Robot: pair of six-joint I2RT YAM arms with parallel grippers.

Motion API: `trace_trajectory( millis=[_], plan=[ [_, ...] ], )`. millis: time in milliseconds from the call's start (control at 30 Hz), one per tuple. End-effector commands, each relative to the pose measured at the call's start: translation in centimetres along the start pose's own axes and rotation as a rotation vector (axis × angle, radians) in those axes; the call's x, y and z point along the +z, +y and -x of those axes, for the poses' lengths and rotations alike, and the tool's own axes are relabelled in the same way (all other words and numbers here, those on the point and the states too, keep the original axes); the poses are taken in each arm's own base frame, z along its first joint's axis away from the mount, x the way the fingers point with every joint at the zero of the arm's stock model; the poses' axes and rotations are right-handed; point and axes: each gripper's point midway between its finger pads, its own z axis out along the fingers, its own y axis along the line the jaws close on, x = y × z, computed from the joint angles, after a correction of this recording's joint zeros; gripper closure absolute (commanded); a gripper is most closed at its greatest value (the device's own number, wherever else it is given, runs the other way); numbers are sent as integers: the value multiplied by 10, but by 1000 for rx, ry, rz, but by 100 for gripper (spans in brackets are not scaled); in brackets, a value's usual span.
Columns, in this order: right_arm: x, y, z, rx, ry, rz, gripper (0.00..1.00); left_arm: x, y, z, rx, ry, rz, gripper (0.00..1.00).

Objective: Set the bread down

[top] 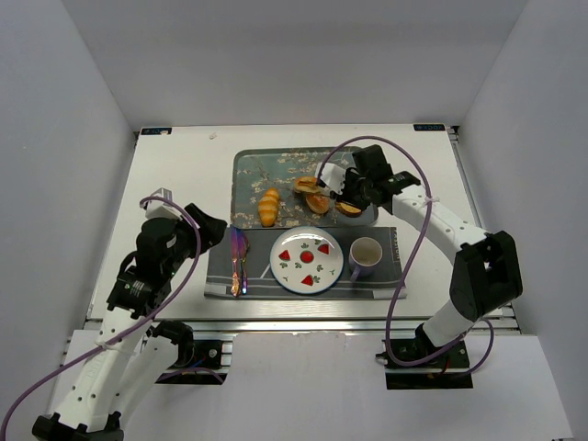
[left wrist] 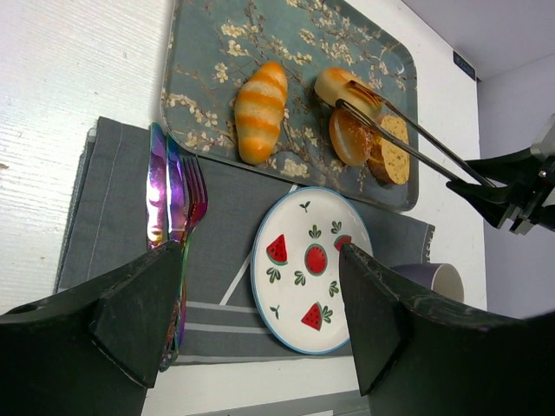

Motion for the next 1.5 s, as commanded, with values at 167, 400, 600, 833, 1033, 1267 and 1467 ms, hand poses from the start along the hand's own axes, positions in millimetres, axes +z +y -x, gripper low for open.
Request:
trace_trajectory(
  millis=[167, 400, 600, 833, 1033, 1267, 1467],
  plan=[
    [-43, -20, 49, 0, -206, -94, 90, 2, -8, -3, -4, 22, -41, 17],
    [-85, 14, 64, -30, -334, 1, 94, 2, -13, -3, 9, 22, -72, 4],
    [-110, 77, 50, -131, -377, 202, 95, 8, -23, -20, 24, 100, -145, 4],
    [-117, 118, 29, -178, -366, 274, 94, 15, -27, -27, 26, 132, -170, 4],
    [-103, 138, 24, -210, -328, 286, 85, 17, -26, -29, 24, 141, -169, 4],
    [-103, 149, 16, -220, -306, 316, 61, 17, -25, -31, 19, 145, -172, 4],
    [-113, 151, 19, -207, -327, 320, 47, 17, -25, -32, 18, 145, -174, 4]
  ],
)
